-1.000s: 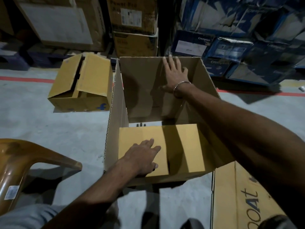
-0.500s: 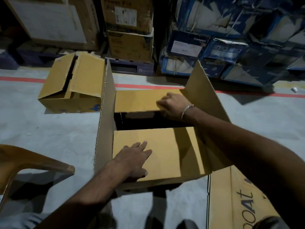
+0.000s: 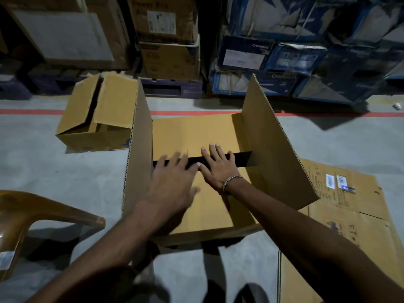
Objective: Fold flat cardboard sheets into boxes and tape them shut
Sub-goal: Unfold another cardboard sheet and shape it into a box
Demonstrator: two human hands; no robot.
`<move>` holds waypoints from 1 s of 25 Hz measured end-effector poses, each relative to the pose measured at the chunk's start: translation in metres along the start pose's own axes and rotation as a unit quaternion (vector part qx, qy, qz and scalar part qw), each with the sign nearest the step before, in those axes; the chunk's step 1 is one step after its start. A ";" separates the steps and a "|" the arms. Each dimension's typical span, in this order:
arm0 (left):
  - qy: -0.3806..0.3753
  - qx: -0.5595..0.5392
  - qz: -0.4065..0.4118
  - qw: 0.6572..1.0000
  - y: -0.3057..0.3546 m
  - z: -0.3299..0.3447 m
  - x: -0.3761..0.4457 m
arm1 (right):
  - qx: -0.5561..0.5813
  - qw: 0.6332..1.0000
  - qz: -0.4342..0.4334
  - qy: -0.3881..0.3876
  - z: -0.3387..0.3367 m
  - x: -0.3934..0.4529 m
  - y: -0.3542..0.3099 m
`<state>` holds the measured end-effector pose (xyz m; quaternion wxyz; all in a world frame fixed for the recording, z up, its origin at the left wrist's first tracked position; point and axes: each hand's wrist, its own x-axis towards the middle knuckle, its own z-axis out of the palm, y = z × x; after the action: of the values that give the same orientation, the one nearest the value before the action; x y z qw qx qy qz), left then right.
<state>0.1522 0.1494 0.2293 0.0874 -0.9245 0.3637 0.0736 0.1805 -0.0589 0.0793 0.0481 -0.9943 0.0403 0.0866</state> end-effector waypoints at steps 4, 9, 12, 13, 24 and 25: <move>0.135 0.004 -0.186 0.973 -0.040 -0.034 -0.007 | 0.005 1.000 0.011 0.001 0.001 -0.004 -0.003; 0.121 -0.218 -0.184 0.951 -0.025 -0.033 -0.009 | 0.017 0.999 0.007 -0.027 -0.032 -0.026 0.002; 0.119 -0.262 -0.129 0.949 0.011 -0.026 -0.003 | 0.050 0.998 0.029 -0.014 -0.064 -0.068 -0.001; 0.111 -0.269 -0.108 0.951 0.019 -0.020 -0.002 | 0.067 0.997 0.043 0.016 -0.074 -0.087 -0.002; -0.117 -0.164 -0.010 0.979 0.036 0.083 -0.017 | 0.272 0.888 0.267 0.260 -0.158 -0.203 0.031; -0.108 -0.158 -0.006 0.982 0.037 0.084 -0.019 | 0.310 0.882 0.256 0.248 -0.154 -0.201 0.033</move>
<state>0.1071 0.1536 0.1472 -0.0201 -0.9156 0.3301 0.2288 0.0066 -0.0934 0.2629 0.3187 -0.8727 0.3286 -0.1699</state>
